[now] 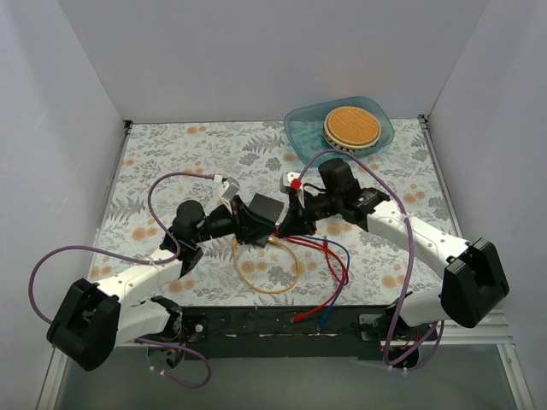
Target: Insert the plug into the switch port
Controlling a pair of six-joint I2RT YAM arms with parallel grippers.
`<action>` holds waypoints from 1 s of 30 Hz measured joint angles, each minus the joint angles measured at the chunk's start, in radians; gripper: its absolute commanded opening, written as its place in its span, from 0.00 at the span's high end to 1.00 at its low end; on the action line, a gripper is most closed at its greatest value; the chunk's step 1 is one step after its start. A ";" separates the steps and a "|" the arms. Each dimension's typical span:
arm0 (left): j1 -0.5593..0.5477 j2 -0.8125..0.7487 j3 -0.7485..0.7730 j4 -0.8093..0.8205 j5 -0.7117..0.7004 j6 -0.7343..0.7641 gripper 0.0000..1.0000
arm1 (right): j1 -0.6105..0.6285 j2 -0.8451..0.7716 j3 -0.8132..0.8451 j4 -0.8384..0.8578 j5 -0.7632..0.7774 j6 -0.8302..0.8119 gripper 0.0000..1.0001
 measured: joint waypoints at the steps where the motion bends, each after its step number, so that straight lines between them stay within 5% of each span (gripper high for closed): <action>1: -0.001 0.005 0.005 0.000 0.000 -0.003 0.83 | 0.000 0.002 0.001 0.000 0.000 0.002 0.99; 4: -0.003 0.020 0.015 0.000 0.003 -0.006 1.00 | 0.000 0.003 0.003 -0.001 -0.002 0.005 0.99; 7: -0.003 0.025 0.022 -0.002 0.002 -0.006 1.00 | -0.005 0.003 0.003 -0.002 0.000 0.011 0.92; 11: -0.004 0.024 0.024 -0.007 -0.008 -0.009 1.00 | -0.005 0.003 0.006 -0.001 0.010 0.037 0.56; 14: -0.007 0.021 0.029 -0.026 -0.042 -0.022 1.00 | -0.005 0.002 0.018 0.004 0.057 0.066 0.43; 22: -0.011 0.021 0.146 -0.171 -0.183 -0.073 1.00 | 0.034 -0.051 0.021 0.026 0.314 0.132 0.38; 30: -0.012 0.022 0.184 -0.273 -0.261 -0.111 1.00 | 0.226 -0.138 -0.007 0.103 0.650 0.111 0.40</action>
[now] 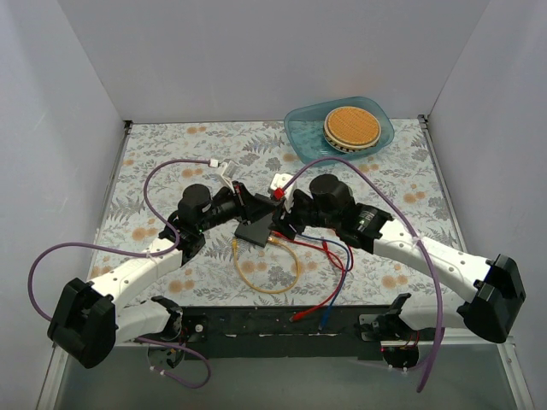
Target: Insert the plug into the switch port
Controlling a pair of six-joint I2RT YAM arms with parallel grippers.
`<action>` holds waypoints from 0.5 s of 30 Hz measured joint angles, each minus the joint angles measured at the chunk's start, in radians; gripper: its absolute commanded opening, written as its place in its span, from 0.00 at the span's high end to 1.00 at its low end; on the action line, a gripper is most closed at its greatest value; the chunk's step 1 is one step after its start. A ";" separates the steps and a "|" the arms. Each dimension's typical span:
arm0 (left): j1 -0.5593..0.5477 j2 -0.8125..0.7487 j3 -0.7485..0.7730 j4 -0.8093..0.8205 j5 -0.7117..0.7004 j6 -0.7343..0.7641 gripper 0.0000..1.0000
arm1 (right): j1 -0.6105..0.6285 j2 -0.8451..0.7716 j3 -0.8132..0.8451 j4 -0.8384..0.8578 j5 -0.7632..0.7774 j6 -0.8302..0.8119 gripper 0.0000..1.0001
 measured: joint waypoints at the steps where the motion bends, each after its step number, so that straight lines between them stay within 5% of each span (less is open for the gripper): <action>1: -0.001 0.000 0.000 -0.008 -0.003 -0.002 1.00 | 0.015 -0.001 -0.005 0.007 0.034 -0.006 0.40; 15: -0.002 -0.001 0.004 -0.035 -0.028 -0.019 1.00 | 0.126 0.003 -0.055 0.051 0.384 -0.077 0.50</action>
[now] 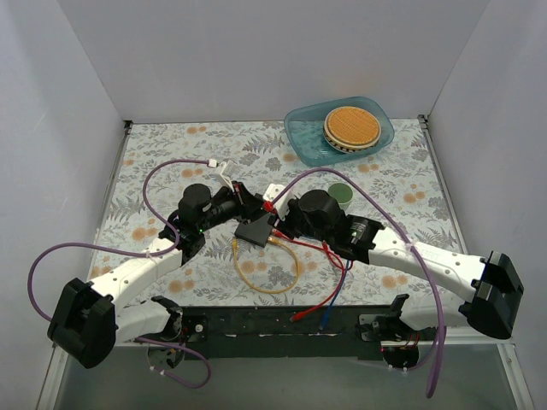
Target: Insert the plug into the switch port
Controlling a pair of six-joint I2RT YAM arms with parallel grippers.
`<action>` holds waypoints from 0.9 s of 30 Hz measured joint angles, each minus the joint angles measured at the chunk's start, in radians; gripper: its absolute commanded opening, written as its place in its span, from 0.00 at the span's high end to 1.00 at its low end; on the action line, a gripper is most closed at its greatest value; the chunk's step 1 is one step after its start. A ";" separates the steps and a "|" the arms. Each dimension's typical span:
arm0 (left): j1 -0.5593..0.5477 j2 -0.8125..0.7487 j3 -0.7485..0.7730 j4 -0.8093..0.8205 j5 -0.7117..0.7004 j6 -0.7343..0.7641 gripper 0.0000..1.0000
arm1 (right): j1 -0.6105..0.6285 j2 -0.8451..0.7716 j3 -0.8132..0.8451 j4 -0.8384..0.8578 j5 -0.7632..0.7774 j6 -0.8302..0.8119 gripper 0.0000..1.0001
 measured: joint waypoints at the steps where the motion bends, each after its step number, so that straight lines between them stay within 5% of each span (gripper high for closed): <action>1: 0.000 0.000 0.001 0.000 0.000 -0.001 1.00 | 0.005 0.000 -0.005 0.000 0.023 -0.005 0.50; 6: 0.000 -0.003 0.002 0.000 0.003 -0.005 1.00 | 0.019 0.000 -0.019 0.031 0.111 -0.018 0.57; 13: 0.002 -0.004 0.002 0.028 0.015 -0.007 1.00 | 0.031 0.000 -0.022 0.043 0.145 -0.027 0.90; 18: 0.008 -0.005 0.002 0.060 0.029 -0.003 0.97 | 0.039 0.001 -0.022 0.048 0.145 -0.033 0.99; 19: 0.008 -0.006 0.002 0.062 0.031 0.000 0.75 | 0.039 0.001 -0.022 0.048 0.144 -0.032 0.99; 22: 0.009 -0.023 -0.007 0.062 0.038 0.021 0.35 | 0.040 0.001 -0.022 0.050 0.135 -0.032 0.99; 27: 0.000 -0.127 -0.032 0.020 0.006 0.072 0.26 | 0.002 0.000 -0.022 0.042 0.079 -0.023 0.99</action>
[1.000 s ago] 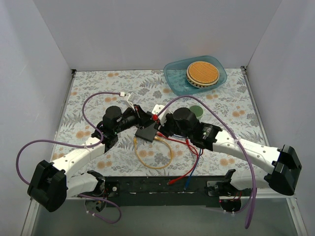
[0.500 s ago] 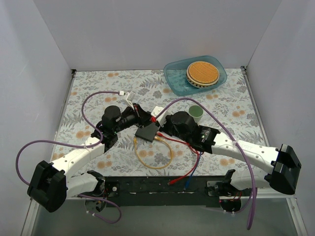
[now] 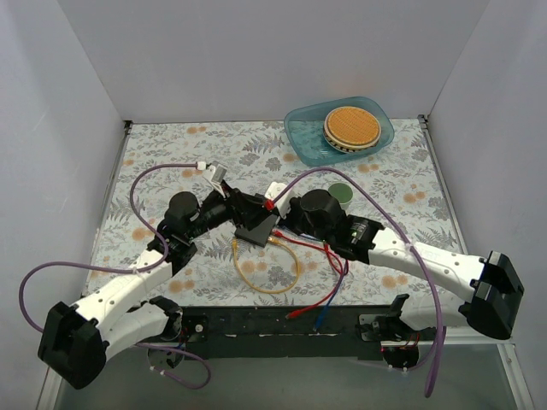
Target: Insert the plug into the switch port
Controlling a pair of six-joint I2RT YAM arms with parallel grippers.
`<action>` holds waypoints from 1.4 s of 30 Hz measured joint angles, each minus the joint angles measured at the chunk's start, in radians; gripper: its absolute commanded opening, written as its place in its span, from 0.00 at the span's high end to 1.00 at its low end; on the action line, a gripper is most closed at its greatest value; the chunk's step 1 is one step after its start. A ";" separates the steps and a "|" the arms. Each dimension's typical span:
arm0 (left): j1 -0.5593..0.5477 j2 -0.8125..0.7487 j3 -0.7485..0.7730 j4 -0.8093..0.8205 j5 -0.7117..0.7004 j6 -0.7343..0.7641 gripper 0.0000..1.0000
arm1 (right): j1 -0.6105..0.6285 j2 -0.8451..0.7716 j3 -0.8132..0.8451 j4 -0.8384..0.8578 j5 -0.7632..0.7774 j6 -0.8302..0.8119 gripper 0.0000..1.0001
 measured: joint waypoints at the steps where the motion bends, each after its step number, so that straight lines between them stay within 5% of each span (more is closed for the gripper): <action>1: 0.000 -0.024 -0.007 -0.006 -0.020 0.011 0.26 | -0.018 0.000 0.000 -0.008 -0.039 0.003 0.99; 9: 0.000 -0.147 -0.074 -0.032 -0.087 0.099 0.28 | -0.224 0.027 0.074 -0.135 -0.587 0.014 0.99; 19: 0.000 -0.218 -0.177 0.068 0.085 0.165 0.39 | -0.325 0.115 0.182 -0.319 -1.199 -0.093 0.99; 26: 0.000 -0.234 -0.176 0.138 0.199 0.165 0.46 | -0.336 0.133 0.194 -0.365 -1.323 -0.113 0.99; 42: -0.002 -0.096 -0.147 0.277 0.382 0.066 0.63 | -0.347 0.140 0.206 -0.368 -1.354 -0.108 0.99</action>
